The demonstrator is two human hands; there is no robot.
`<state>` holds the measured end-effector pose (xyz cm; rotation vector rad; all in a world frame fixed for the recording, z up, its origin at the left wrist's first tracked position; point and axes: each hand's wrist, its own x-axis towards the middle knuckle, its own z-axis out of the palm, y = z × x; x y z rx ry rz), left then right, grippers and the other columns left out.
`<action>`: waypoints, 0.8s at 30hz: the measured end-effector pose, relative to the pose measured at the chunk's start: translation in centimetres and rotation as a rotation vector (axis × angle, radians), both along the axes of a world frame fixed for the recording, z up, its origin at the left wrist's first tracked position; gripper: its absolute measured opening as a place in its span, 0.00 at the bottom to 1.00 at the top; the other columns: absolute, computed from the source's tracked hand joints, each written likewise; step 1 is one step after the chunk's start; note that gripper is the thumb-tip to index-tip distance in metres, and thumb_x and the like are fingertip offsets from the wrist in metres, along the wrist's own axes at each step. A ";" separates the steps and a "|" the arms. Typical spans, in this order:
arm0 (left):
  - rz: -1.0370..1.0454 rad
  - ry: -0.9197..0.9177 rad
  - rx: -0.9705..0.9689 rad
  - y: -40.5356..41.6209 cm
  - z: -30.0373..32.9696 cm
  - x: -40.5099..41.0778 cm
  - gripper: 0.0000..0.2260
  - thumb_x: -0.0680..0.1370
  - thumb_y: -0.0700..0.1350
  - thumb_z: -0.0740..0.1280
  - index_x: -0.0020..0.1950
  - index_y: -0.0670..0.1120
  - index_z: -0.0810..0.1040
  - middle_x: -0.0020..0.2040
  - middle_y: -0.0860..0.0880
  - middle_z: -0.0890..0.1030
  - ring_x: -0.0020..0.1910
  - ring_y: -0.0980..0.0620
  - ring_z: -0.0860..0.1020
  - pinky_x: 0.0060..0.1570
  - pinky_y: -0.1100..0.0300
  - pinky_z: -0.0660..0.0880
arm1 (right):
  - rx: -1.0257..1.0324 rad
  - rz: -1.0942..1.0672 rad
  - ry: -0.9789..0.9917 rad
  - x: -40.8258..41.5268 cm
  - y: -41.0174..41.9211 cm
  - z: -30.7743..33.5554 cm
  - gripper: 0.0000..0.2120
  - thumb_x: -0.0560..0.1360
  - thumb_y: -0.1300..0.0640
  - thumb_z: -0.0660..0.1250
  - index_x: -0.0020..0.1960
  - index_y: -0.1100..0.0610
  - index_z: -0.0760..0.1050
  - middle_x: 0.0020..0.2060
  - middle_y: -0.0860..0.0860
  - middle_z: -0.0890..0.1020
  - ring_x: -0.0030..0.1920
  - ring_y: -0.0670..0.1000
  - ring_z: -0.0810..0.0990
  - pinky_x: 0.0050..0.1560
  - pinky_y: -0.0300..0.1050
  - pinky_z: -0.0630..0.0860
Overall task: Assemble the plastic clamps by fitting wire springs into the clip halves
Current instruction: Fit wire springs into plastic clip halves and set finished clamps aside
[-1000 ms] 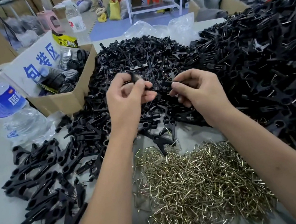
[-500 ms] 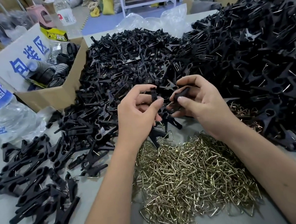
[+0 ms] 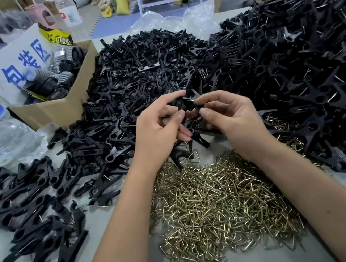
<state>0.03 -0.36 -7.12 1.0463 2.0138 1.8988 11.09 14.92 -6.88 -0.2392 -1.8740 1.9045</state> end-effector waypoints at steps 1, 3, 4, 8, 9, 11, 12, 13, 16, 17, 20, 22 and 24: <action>-0.009 -0.020 0.016 0.0 0.0 0.0 0.17 0.81 0.34 0.68 0.68 0.49 0.81 0.42 0.45 0.85 0.34 0.44 0.86 0.33 0.57 0.83 | -0.026 -0.003 0.005 0.0 0.1 0.0 0.11 0.81 0.65 0.69 0.59 0.54 0.83 0.46 0.51 0.87 0.44 0.46 0.85 0.46 0.43 0.83; -0.006 -0.040 0.036 0.0 0.0 -0.1 0.16 0.80 0.35 0.71 0.66 0.47 0.81 0.41 0.45 0.86 0.33 0.45 0.86 0.32 0.58 0.82 | -0.107 0.026 0.031 0.1 0.3 0.0 0.14 0.81 0.68 0.67 0.63 0.56 0.82 0.51 0.55 0.88 0.49 0.51 0.87 0.52 0.44 0.83; -0.001 -0.044 0.043 0.0 0.0 -0.1 0.15 0.79 0.36 0.73 0.65 0.47 0.82 0.40 0.44 0.86 0.33 0.45 0.85 0.32 0.58 0.82 | -0.128 0.042 0.043 0.2 0.4 0.0 0.16 0.80 0.69 0.67 0.64 0.57 0.81 0.52 0.57 0.88 0.50 0.53 0.87 0.53 0.44 0.83; -0.021 -0.103 0.077 0.0 0.1 0.1 0.15 0.78 0.36 0.74 0.64 0.47 0.82 0.41 0.43 0.87 0.33 0.47 0.84 0.34 0.59 0.81 | -0.035 -0.009 0.047 0.3 0.0 0.1 0.13 0.78 0.69 0.71 0.62 0.61 0.82 0.45 0.59 0.88 0.40 0.55 0.87 0.41 0.44 0.84; -0.037 -0.131 0.089 0.0 0.2 0.1 0.15 0.79 0.35 0.72 0.64 0.47 0.82 0.43 0.43 0.87 0.33 0.48 0.84 0.34 0.61 0.81 | -0.012 -0.034 0.039 0.2 0.0 0.1 0.12 0.78 0.67 0.71 0.61 0.61 0.82 0.42 0.59 0.87 0.37 0.54 0.85 0.36 0.44 0.83; -0.070 -0.178 0.106 -0.2 0.3 0.1 0.16 0.80 0.33 0.69 0.66 0.47 0.82 0.46 0.41 0.87 0.34 0.49 0.84 0.35 0.62 0.80 | -0.004 -0.081 0.021 0.2 -0.1 0.1 0.11 0.79 0.63 0.73 0.61 0.61 0.82 0.37 0.58 0.86 0.30 0.51 0.79 0.26 0.41 0.77; -0.080 -0.189 0.109 -0.2 0.4 0.1 0.17 0.80 0.32 0.68 0.66 0.47 0.82 0.46 0.41 0.87 0.34 0.49 0.84 0.35 0.63 0.80 | -0.015 -0.105 0.015 0.2 -0.1 0.1 0.11 0.78 0.61 0.73 0.60 0.60 0.83 0.34 0.57 0.84 0.28 0.48 0.77 0.24 0.38 0.73; -0.085 -0.194 0.108 -0.2 0.4 0.1 0.17 0.81 0.32 0.68 0.66 0.47 0.82 0.46 0.41 0.87 0.34 0.50 0.84 0.34 0.64 0.80 | -0.030 -0.124 0.015 0.2 -0.1 0.1 0.10 0.78 0.61 0.74 0.59 0.59 0.84 0.32 0.55 0.82 0.26 0.45 0.75 0.23 0.36 0.70; -0.090 -0.189 0.096 -0.1 0.4 0.3 0.17 0.80 0.31 0.68 0.65 0.47 0.82 0.42 0.44 0.86 0.33 0.50 0.84 0.33 0.63 0.79 | -0.018 -0.124 0.018 0.2 -0.4 0.3 0.07 0.76 0.61 0.75 0.54 0.59 0.85 0.37 0.51 0.82 0.25 0.41 0.76 0.23 0.32 0.71; -0.091 -0.183 0.092 0.0 0.4 0.3 0.17 0.80 0.30 0.68 0.64 0.47 0.82 0.41 0.45 0.86 0.33 0.50 0.84 0.34 0.62 0.80 | 0.002 -0.113 0.005 0.2 -0.5 0.3 0.07 0.76 0.61 0.75 0.53 0.58 0.85 0.38 0.50 0.84 0.25 0.42 0.77 0.23 0.34 0.72; -0.093 -0.173 0.084 0.1 0.3 0.3 0.17 0.80 0.31 0.69 0.63 0.48 0.83 0.40 0.44 0.86 0.33 0.49 0.84 0.34 0.61 0.81 | 0.033 -0.075 -0.051 0.3 -0.5 0.2 0.09 0.78 0.61 0.74 0.54 0.48 0.84 0.36 0.51 0.86 0.27 0.47 0.81 0.25 0.43 0.79; -0.087 -0.167 0.078 0.0 0.3 0.2 0.17 0.80 0.31 0.69 0.64 0.48 0.83 0.41 0.43 0.86 0.33 0.49 0.85 0.34 0.62 0.81 | 0.047 -0.059 -0.070 0.4 -0.5 0.1 0.11 0.79 0.61 0.73 0.53 0.45 0.85 0.34 0.53 0.84 0.28 0.51 0.81 0.28 0.47 0.81; -0.086 -0.163 0.068 0.0 0.2 0.2 0.18 0.79 0.32 0.70 0.65 0.48 0.83 0.42 0.42 0.86 0.34 0.48 0.85 0.34 0.62 0.81 | 0.057 -0.049 -0.072 0.4 -0.4 0.1 0.11 0.80 0.60 0.73 0.52 0.44 0.87 0.33 0.54 0.82 0.27 0.54 0.81 0.30 0.49 0.82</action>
